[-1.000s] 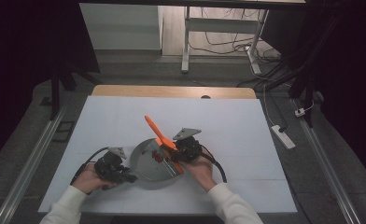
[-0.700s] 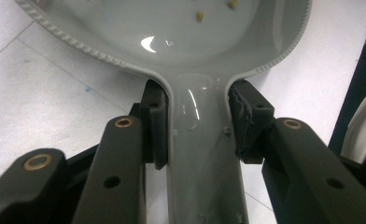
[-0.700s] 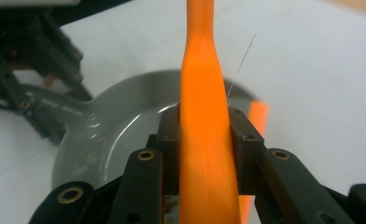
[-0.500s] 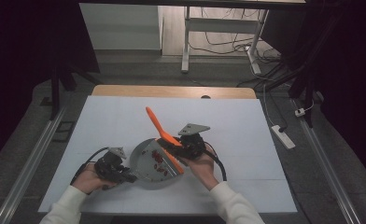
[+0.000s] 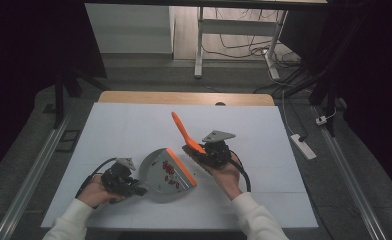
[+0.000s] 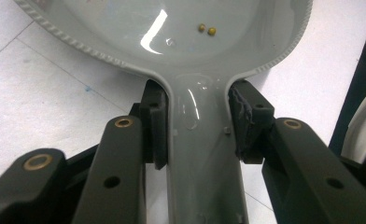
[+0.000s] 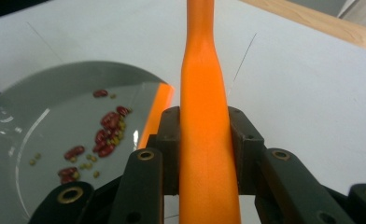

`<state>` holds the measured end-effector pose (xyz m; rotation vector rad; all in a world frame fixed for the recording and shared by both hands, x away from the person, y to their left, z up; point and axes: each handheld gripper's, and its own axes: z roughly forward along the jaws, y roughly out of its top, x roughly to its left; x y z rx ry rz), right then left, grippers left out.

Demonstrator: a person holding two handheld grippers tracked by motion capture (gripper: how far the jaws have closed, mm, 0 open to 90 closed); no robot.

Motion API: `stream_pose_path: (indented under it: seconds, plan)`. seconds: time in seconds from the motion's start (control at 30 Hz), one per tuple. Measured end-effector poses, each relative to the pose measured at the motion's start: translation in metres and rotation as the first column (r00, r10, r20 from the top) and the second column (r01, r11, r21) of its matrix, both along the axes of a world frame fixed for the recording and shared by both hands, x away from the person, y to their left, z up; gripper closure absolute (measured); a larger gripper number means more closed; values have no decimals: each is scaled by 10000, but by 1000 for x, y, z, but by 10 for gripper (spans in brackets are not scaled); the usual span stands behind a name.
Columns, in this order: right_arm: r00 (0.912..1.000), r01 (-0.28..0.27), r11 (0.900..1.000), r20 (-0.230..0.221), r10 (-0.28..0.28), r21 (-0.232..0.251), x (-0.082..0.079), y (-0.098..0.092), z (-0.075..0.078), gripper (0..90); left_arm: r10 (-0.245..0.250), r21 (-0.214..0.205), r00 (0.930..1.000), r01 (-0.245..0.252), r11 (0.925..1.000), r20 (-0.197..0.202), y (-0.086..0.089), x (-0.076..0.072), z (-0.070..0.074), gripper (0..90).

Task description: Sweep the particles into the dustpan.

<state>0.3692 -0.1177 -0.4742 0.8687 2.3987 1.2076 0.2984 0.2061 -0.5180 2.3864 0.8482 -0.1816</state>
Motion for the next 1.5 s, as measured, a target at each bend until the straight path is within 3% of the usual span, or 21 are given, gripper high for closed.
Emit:
stream_pose_path:
  seconds: [0.4,0.53,0.9,1.1,1.13,1.2,1.33,1.5]
  plan:
    - [9994,285,9988,-177,-292,-394,1,-12,-9,700,-2,34,10000,2,10000,7,0,0,0,614]
    - [9991,231,9979,-355,-252,-598,2,-9,-18,700,-7,33,10000,7,10000,0,0,0,0,614]
    - [9993,-211,9980,-331,192,-593,-11,9,-21,700,-2,34,10000,2,10000,11,0,0,0,614]
    - [9954,-747,9970,-607,735,-186,-20,22,-21,700,-10,43,10000,10,10000,4,0,0,0,614]
    - [9897,-1024,9938,-957,1060,422,-22,25,-18,701,-9,43,10000,9,10000,1,0,0,0,614]
    - [9858,-1166,9907,-1131,1239,696,-23,26,-17,701,-6,42,10000,6,10000,11,0,0,0,614]
    - [9868,-1384,9872,-736,1443,796,-27,29,-11,701,-6,21,10000,6,10000,-1,0,0,0,614]
    - [9949,-885,9918,-397,925,927,-21,14,-3,701,7,-20,10000,-7,10000,28,0,-1,-1,614]
